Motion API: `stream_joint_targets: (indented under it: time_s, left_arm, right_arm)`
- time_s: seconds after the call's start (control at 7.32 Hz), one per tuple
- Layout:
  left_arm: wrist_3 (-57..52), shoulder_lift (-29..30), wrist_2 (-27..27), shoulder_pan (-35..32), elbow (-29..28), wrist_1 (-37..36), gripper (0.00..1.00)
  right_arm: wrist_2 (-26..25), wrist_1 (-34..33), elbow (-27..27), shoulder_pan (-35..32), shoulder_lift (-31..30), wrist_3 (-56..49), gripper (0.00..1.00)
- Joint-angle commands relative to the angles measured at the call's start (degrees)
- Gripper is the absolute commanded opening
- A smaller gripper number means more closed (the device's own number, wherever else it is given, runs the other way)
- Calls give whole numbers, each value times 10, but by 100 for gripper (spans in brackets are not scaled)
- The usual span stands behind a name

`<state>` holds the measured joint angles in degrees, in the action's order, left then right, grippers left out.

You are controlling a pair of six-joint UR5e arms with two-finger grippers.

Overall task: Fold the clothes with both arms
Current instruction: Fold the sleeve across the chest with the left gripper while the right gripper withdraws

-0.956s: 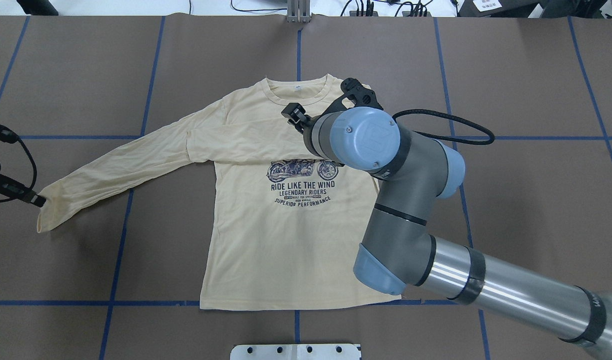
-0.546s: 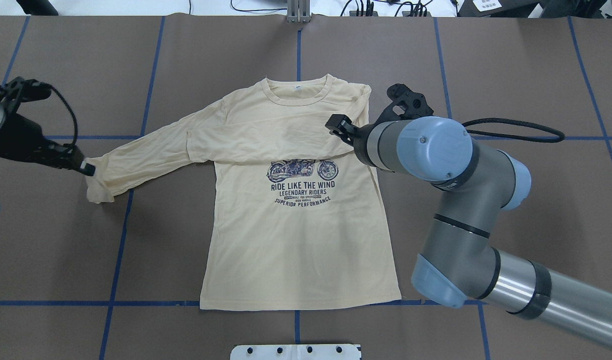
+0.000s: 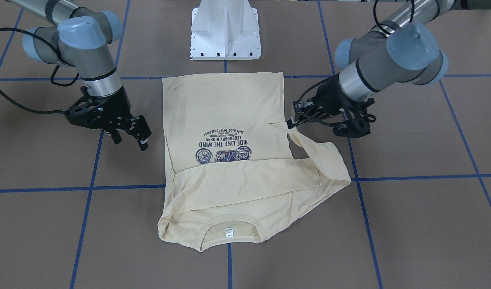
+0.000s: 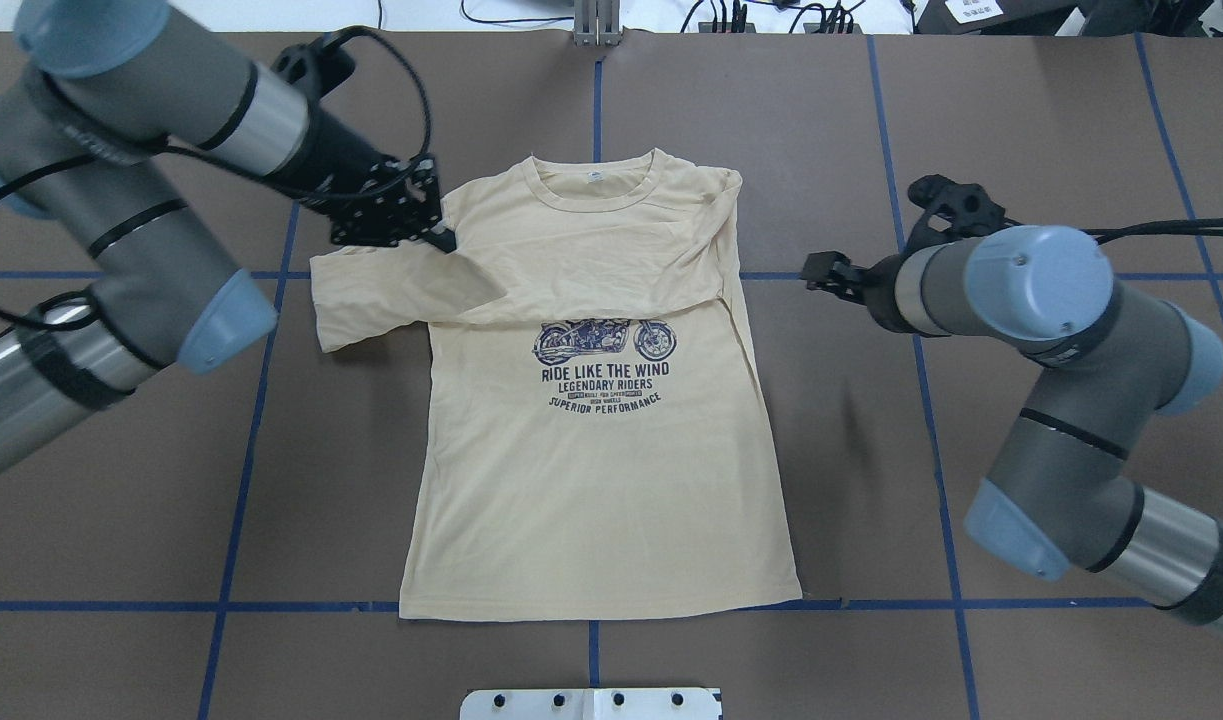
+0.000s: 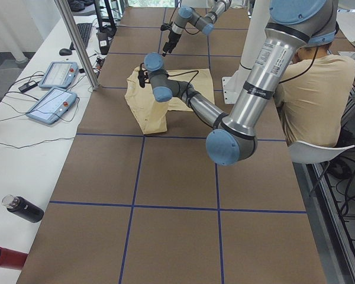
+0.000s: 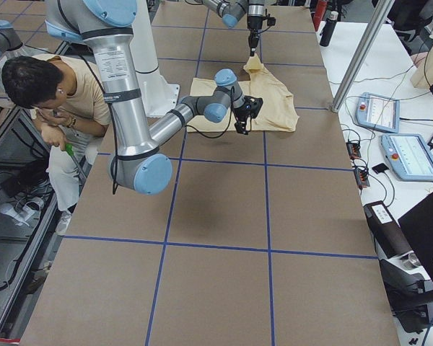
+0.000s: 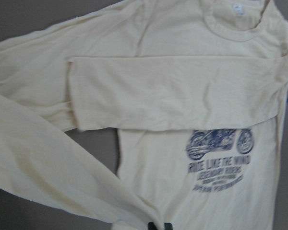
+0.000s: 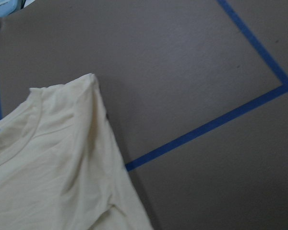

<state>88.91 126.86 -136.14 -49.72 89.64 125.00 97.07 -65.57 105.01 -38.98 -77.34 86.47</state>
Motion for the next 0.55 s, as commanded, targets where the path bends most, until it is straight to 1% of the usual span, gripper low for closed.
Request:
stream_joint_targets:
  time_s: [0.0, 0.14, 0.27, 0.41]
  left_arm:
    - [86, 170, 49, 17, -143, 1, 0]
    - [107, 235, 99, 37, -212, 8, 0]
    - [133, 288, 165, 61, -273, 32, 0]
    - [160, 315, 187, 77, -327, 79, 0]
  right_arm:
    - [100, 44, -33, -98, -82, -177, 100]
    - [149, 52, -65, -150, -93, -250, 100]
    - [174, 94, -118, -187, -111, -332, 100]
    - [196, 164, -176, -204, -112, -350, 100]
